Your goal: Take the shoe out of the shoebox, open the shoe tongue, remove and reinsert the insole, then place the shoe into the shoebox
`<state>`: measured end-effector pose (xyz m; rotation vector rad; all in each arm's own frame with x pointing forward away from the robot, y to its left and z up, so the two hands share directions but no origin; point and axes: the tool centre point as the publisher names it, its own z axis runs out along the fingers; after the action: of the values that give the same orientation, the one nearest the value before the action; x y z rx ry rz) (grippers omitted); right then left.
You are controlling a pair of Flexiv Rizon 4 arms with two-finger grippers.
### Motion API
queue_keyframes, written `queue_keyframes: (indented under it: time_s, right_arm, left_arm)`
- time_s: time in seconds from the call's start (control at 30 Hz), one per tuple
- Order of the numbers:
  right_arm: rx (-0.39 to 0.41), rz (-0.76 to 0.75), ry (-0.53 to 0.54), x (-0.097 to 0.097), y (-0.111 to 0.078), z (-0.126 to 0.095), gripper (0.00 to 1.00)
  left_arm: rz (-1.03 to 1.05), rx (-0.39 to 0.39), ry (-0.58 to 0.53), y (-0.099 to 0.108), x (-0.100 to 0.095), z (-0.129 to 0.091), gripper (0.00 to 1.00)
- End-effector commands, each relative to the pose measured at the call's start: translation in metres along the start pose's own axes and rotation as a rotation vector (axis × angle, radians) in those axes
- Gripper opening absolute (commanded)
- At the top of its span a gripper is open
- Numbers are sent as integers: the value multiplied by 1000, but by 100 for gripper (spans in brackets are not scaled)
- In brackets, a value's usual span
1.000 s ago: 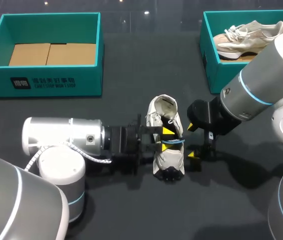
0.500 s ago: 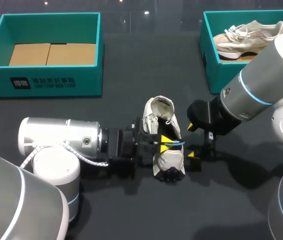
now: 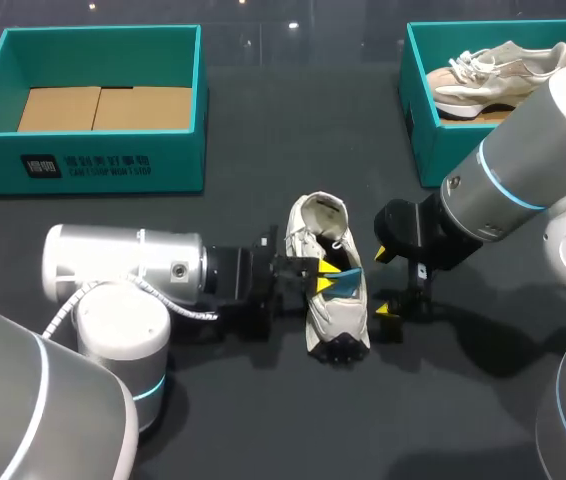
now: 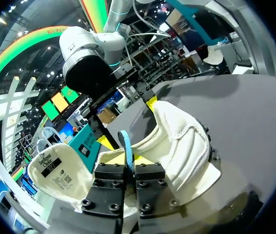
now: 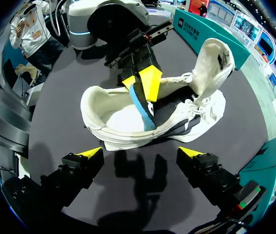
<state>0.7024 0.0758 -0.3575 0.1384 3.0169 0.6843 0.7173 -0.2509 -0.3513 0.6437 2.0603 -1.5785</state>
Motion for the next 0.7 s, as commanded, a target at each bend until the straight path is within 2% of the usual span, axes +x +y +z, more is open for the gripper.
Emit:
queue_keyframes:
  time_s: [0.03,0.07,0.1,0.13,0.27,0.37,0.5,0.53,0.57,0.6,0.7]
  right_arm:
    - [1,-1,-3,2,0,0,100]
    - [1,-1,-3,2,0,0,100]
    - [1,-1,-3,2,0,0,100]
    - [1,-1,-3,2,0,0,100]
    - [1,-1,-3,2,0,0,100]
    - [1,-1,-3,2,0,0,100]
    - [1,-1,-3,2,0,0,100]
    - [1,-1,-3,2,0,0,100]
    - [1,-1,-3,2,0,0,100]
    - [1,-1,-3,2,0,0,100]
    - [1,-1,-3,2,0,0,100]
  left_arm:
    - [-6,16,11,-6,1,-3,0]
    - [-9,22,14,-9,2,-4,20]
    - [-14,35,19,-13,4,-5,34]
    - [-21,48,22,-16,4,-6,41]
    - [-25,79,23,-29,6,-9,47]
    - [-27,98,28,-36,7,-9,45]
    - [-22,112,40,-40,9,-7,35]
    - [-20,115,43,-40,9,-6,23]
    - [-15,118,54,-41,10,-5,3]
    - [-10,114,66,-41,11,-4,0]
    - [-1,99,88,-36,13,-1,0]
